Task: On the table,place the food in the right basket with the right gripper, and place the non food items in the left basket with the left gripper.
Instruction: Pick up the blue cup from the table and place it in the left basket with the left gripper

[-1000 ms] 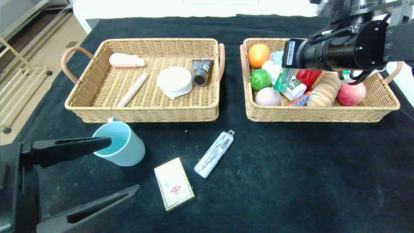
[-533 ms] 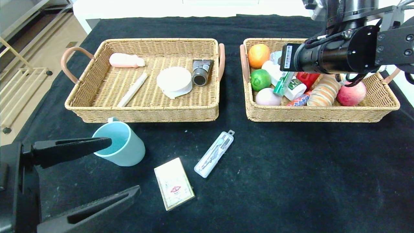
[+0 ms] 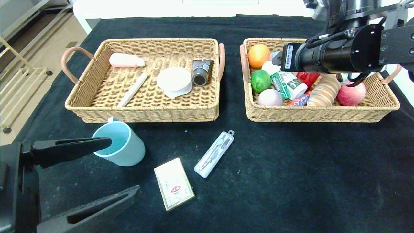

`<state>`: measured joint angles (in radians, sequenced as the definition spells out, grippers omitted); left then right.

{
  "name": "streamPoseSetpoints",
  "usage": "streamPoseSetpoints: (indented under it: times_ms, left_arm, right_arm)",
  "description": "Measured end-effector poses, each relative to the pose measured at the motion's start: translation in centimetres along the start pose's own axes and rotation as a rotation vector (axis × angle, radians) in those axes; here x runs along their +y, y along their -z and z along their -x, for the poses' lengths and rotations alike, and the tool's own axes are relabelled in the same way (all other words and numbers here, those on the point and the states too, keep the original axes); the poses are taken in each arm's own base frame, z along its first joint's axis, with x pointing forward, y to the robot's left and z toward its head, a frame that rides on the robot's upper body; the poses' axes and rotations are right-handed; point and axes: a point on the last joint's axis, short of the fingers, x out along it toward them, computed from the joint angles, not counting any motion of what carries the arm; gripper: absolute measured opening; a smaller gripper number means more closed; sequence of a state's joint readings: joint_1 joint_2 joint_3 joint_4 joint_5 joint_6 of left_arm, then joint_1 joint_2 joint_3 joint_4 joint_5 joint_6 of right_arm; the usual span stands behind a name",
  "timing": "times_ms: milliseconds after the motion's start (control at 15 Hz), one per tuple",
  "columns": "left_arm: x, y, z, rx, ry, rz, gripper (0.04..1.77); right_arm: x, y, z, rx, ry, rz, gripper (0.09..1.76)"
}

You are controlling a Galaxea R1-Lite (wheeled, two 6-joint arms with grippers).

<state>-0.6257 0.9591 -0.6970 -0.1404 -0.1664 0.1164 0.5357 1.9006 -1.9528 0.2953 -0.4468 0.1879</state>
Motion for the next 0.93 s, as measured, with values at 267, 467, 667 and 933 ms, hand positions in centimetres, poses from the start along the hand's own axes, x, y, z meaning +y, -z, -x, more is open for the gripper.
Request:
streamPoseSetpoints:
  times_ms: [267, 467, 667, 933]
  left_arm:
    - [0.0, 0.1, 0.0, 0.015, 0.003, 0.003, 1.72]
    - [0.0, 0.1, -0.1, 0.017, 0.004, 0.003, 1.72]
    - [0.0, 0.3, -0.4, 0.034, -0.004, 0.007, 1.72]
    - [0.4, -0.3, -0.9, 0.042, -0.065, 0.007, 1.72]
  right_arm:
    - [0.3, 0.6, 1.3, 0.028, -0.024, 0.017, 1.53]
    - [0.5, 2.1, 3.0, 0.075, -0.054, 0.049, 1.59]
    - [0.0, 3.8, 5.6, 0.146, -0.161, 0.097, 1.63]
    - [-1.5, 7.4, 8.4, 0.147, -0.367, 0.210, 1.66]
